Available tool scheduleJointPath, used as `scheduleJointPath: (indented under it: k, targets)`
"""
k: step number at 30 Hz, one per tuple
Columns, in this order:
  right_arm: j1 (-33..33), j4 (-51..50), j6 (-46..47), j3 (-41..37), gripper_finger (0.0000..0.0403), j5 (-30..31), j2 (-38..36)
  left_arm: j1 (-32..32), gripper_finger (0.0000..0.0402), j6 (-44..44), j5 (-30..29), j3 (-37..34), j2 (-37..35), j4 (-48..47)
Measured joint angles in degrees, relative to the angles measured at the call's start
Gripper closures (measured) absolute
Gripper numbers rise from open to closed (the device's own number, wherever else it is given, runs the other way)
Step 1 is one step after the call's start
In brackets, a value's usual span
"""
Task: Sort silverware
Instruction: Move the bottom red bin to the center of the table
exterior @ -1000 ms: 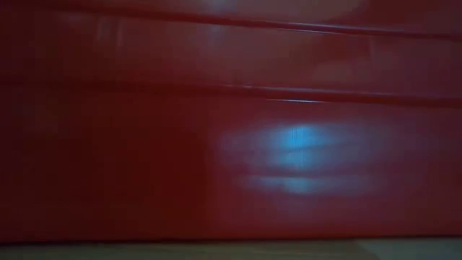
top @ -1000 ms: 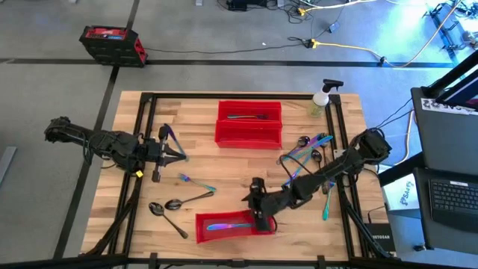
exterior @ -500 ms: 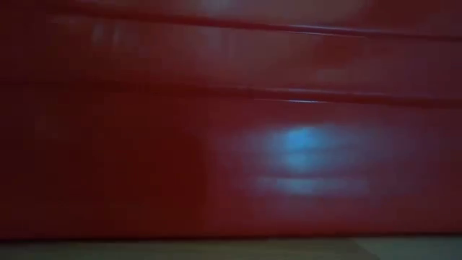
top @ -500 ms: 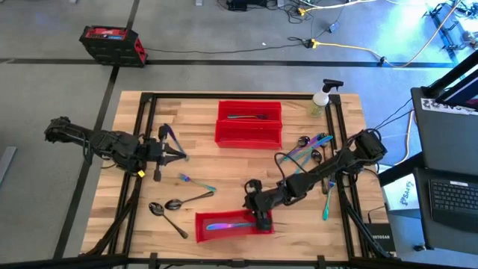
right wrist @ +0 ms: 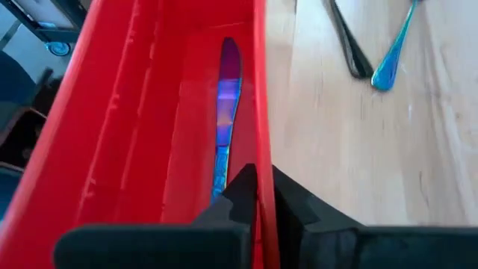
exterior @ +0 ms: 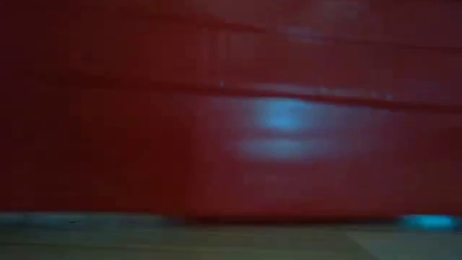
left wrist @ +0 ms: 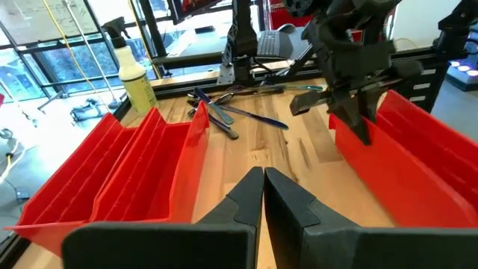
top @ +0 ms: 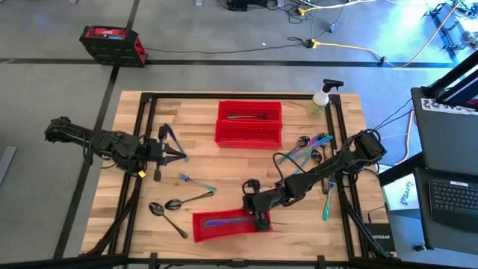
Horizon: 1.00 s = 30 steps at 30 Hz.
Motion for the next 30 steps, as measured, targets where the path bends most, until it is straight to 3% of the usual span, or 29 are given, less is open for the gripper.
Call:
scheduleJointPath:
  k: [14, 30]
  targets:
    - [-6.98, -17.99, -1.81, 8.72, 0.0402, -4.88, -0.52, 0.00, 0.0402, -0.51, -0.02, 0.00, 0.00, -0.96]
    - [-19.49, -19.79, -15.94, 8.61, 0.0403, -11.18, -6.62, 0.00, 0.0402, -1.09, -1.29, 0.00, 0.00, -1.97]
